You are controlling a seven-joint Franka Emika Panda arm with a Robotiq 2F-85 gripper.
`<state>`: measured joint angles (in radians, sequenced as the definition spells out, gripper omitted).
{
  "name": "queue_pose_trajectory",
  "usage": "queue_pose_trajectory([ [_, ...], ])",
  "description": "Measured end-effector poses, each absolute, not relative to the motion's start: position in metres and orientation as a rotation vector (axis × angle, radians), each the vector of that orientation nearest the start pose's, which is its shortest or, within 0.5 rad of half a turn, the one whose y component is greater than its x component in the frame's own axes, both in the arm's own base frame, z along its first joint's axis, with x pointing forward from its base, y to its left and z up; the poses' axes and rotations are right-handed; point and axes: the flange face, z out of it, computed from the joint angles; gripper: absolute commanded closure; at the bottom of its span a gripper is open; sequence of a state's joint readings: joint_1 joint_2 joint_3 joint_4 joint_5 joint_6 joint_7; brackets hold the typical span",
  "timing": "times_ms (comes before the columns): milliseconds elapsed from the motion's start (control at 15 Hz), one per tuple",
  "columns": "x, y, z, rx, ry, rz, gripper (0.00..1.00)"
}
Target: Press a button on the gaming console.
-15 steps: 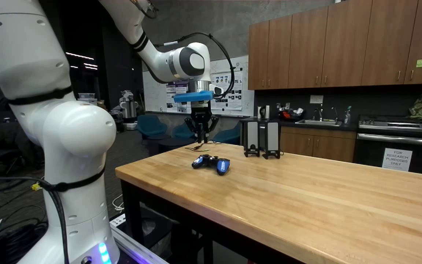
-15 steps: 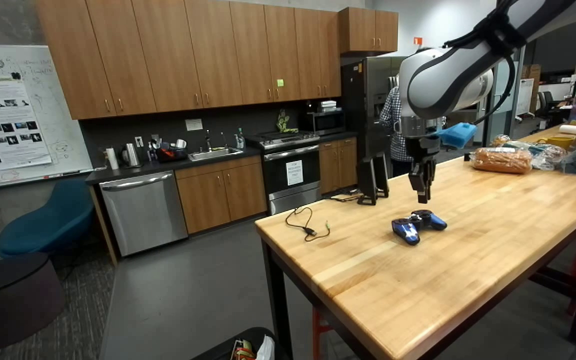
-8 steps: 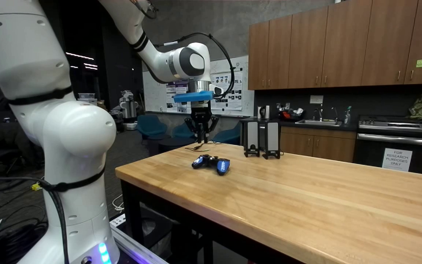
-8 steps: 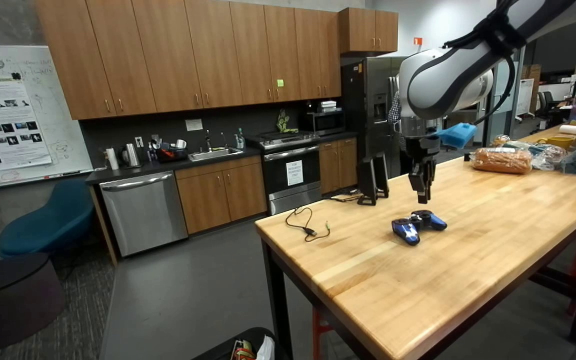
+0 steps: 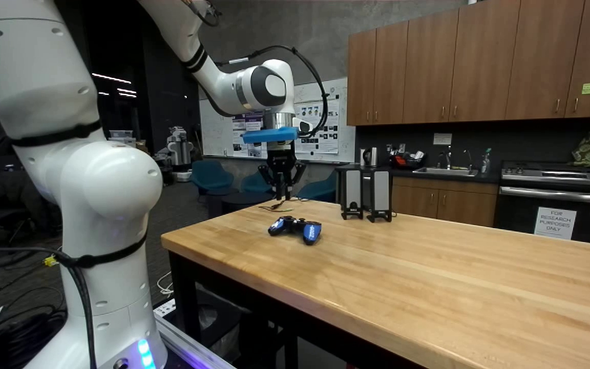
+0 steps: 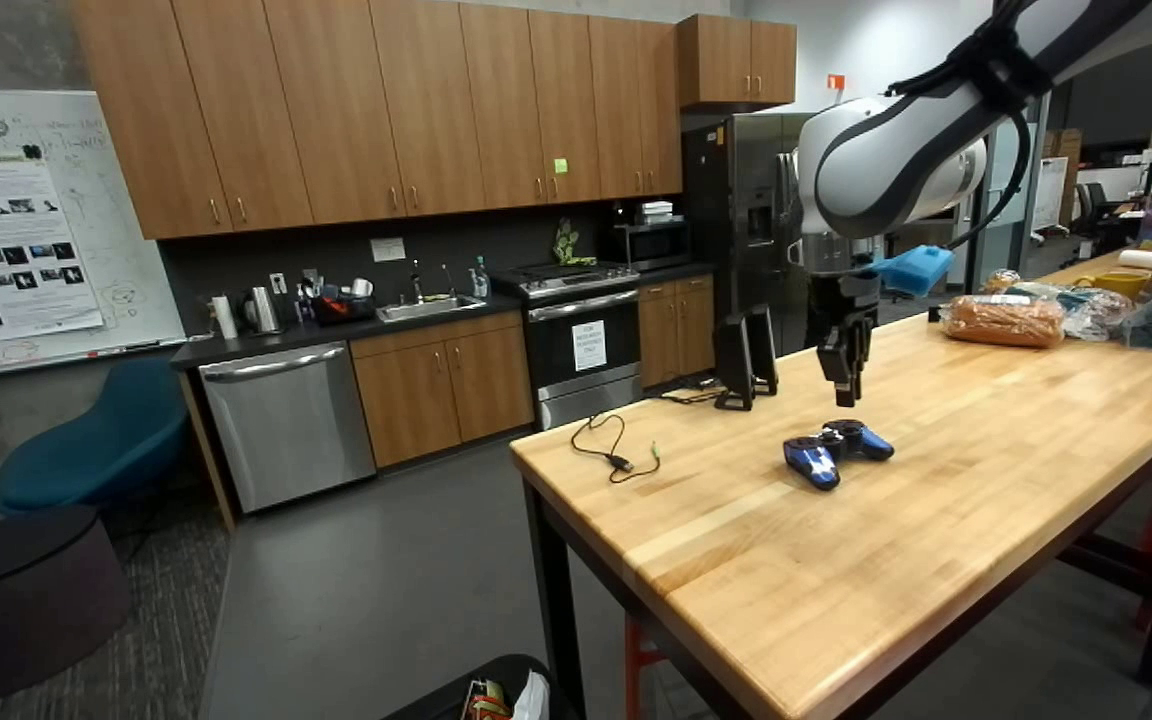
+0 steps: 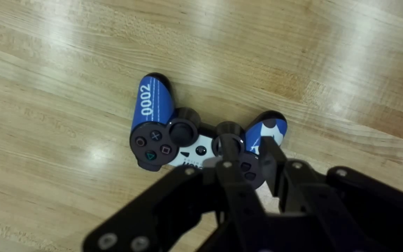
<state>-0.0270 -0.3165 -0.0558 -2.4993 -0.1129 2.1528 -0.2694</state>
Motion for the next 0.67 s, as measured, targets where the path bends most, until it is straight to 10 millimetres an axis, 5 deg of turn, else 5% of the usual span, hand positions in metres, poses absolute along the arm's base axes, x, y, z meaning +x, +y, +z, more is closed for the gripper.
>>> queue_pose_trajectory([
  [67,0.425,-0.040,0.396,-3.185,-0.405,0.068,0.49],
  [267,0.424,-0.039,0.395,-3.185,-0.407,0.070,0.38],
  [533,0.427,-0.034,0.388,-3.178,-0.421,0.056,0.12],
  [600,0.429,-0.033,0.386,-3.177,-0.423,0.052,0.56],
  [667,0.431,-0.033,0.384,-3.175,-0.423,0.048,0.52],
])
